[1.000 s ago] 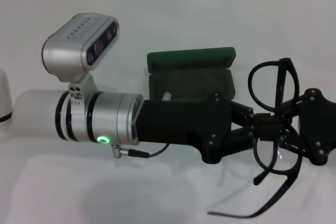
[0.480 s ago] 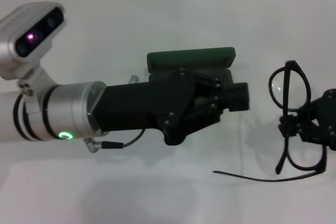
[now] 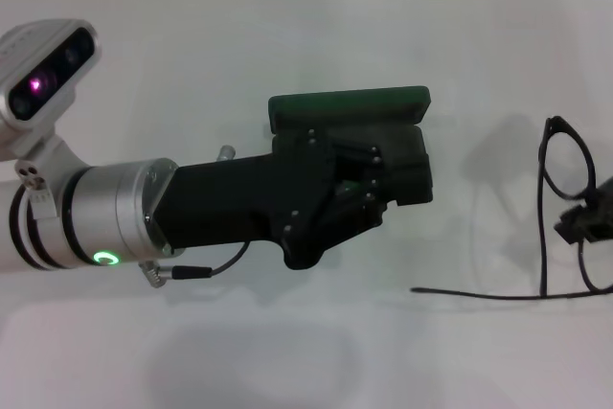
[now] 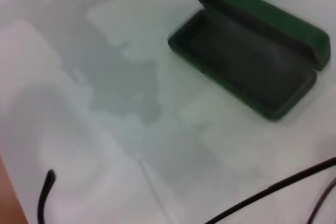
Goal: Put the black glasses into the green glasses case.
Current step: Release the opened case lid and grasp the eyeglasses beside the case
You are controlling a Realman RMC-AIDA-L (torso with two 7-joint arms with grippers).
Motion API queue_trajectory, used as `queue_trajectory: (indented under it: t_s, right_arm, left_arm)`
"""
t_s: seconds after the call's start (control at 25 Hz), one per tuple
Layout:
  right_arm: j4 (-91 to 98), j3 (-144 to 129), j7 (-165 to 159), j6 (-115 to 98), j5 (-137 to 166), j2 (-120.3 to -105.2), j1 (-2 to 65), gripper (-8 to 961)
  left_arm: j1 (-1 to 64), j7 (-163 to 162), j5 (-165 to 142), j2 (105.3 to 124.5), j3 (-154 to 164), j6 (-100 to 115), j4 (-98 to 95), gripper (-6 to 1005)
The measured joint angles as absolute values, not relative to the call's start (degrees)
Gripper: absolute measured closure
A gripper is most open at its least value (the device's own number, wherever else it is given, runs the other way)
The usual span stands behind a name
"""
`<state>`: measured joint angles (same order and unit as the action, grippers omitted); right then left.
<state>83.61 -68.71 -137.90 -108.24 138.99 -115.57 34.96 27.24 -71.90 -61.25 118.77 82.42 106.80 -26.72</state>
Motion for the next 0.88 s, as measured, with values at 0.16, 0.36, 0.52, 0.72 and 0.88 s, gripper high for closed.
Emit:
queue_trajectory:
  t_s: [0.16,0.36,0.52,0.72,0.88]
  right_arm:
    - [79.9,-71.2,-138.1,-108.1,144.4,-115.84,37.3,855]
    - [76.5,-71.8,-139.4,-107.7,147.9,-115.91,38.3,855]
    - [76.3,-72.2,-139.3,-106.8,148.9,-115.68,38.4,855]
    - [75.8,-73.1,-138.5,-104.9,151.3,-115.46,37.3,854]
    - [75.4,-74.1,-138.3,-103.7,152.6,-115.33,36.0,779]
  left_arm:
    - [27.0,-71.6,-61.4,118.86,82.4,106.7,-26.5,947]
    - [26.7,-71.6,-61.4,119.07,82.4,106.7,-26.5,947]
    - [26.5,-71.5,-61.4,119.12,82.5,106.6,-26.5,947]
    - [26.5,-71.2,-62.1,119.40,82.6,106.3,-26.4,947]
    - [26.5,-70.4,-62.7,119.53,82.5,106.1,-26.0,947]
